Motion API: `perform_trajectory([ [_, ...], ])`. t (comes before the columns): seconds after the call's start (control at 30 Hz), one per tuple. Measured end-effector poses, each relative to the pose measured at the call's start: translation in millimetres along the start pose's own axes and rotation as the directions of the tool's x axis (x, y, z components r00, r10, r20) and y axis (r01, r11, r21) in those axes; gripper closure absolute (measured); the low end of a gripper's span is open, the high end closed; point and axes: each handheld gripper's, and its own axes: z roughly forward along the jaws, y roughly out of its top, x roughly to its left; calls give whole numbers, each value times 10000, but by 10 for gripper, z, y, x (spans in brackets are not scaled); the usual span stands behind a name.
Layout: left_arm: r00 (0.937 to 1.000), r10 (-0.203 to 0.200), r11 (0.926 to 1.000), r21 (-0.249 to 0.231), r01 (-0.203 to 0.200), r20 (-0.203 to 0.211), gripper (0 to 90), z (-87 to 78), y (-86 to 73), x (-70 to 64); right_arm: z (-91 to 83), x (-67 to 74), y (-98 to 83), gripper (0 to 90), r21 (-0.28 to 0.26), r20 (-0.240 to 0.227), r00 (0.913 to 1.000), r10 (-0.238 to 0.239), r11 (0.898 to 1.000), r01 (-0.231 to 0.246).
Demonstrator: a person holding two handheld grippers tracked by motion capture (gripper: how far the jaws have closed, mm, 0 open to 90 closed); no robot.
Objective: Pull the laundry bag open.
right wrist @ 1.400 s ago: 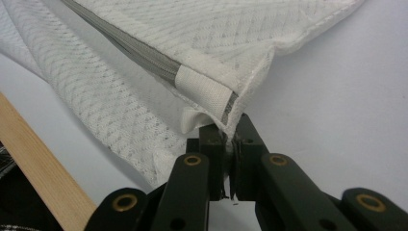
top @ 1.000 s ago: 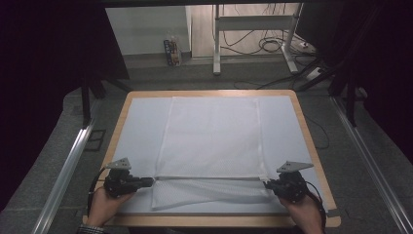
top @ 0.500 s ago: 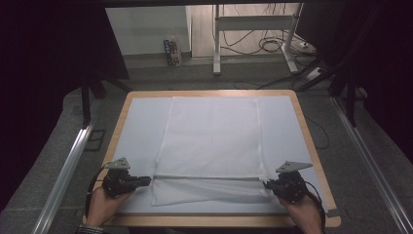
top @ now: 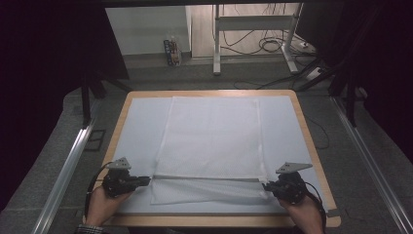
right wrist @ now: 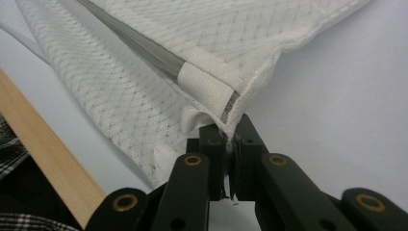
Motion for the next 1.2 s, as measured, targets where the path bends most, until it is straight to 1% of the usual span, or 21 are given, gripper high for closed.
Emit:
perform_trajectory([
  [0.1,9998,152,9997,191,-154,114,871,48,5,-32,-28,-4,-14,841,-32,-39,10000,77,10000,-77],
  [0.23,9989,246,9990,360,-261,396,867,92,8,-67,-41,17,-21,836,-13,6,10000,-23,10000,23],
  [0.33,9984,267,9984,479,-291,499,863,104,-27,-91,-38,31,-29,828,123,-28,10000,-47,9999,47],
  [0.4,9985,248,9985,482,-271,478,861,103,-57,-97,-32,37,-35,819,200,-23,9999,-123,9997,123],
  [0.5,9989,212,9992,323,-226,416,857,85,-83,-99,-23,54,-54,794,365,-15,9998,-219,9991,219],
  [0.6,9996,214,9995,210,-218,206,847,98,-83,-102,-22,71,-69,776,484,41,9997,-228,9986,226],
  [0.63,9996,179,9996,208,-184,202,839,105,-82,-102,-25,73,-76,770,517,65,9997,-242,9984,239],
  [0.77,9993,251,9991,338,-260,274,810,165,-80,-118,-40,75,-99,733,528,150,9996,-246,9983,237],
  [0.87,9987,417,9979,474,-431,286,783,209,-68,-146,-52,75,-107,695,500,267,9993,-278,9984,265],
  [0.93,9985,469,9978,447,-480,267,754,217,-63,-159,-59,75,-107,661,465,339,9990,-305,9985,290],
  [1.0,9983,558,9979,327,-563,158,700,213,-61,-167,-64,74,-103,608,370,408,9986,-345,9988,330],
  [1.13,9981,594,9982,81,-593,-165,528,214,-55,-180,-53,67,-90,470,196,518,9973,-511,9985,502],
  [1.17,9979,602,9982,57,-601,-249,462,218,-53,-185,-47,61,-86,421,149,540,9969,-566,9983,559],
  [1.2,9974,622,9981,41,-621,-350,419,226,-50,-189,-43,56,-85,388,66,561,9966,-604,9982,601],
])
